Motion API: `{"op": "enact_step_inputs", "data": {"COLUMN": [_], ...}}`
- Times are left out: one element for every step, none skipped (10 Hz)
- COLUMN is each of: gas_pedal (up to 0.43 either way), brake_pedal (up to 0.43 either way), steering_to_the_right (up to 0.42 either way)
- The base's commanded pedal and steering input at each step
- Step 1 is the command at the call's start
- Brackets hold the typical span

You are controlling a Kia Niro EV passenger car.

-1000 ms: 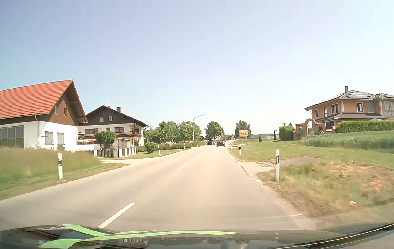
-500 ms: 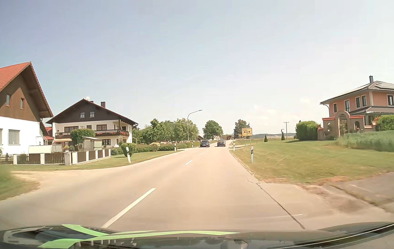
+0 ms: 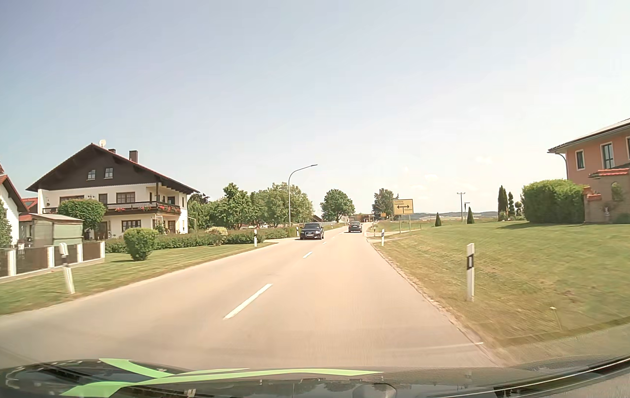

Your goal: Follow the waypoints while adhering to traffic rules and regulations

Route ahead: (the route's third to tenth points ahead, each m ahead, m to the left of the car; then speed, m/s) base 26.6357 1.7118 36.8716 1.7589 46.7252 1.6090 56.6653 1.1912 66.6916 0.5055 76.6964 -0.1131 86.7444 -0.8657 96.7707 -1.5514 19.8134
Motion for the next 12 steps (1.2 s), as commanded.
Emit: {"op": "enact_step_inputs", "data": {"gas_pedal": [0.11,0.11,0.11,0.11,0.11,0.11,0.11,0.11,0.11,0.11,0.11,0.11], "brake_pedal": [0.0,0.0,0.0,0.0,0.0,0.0,0.0,0.0,0.0,0.0,0.0,0.0], "steering_to_the_right": [0.001,0.001,0.001,0.001,0.001,0.001,0.001,0.001,0.001,0.002,0.002,0.003]}}
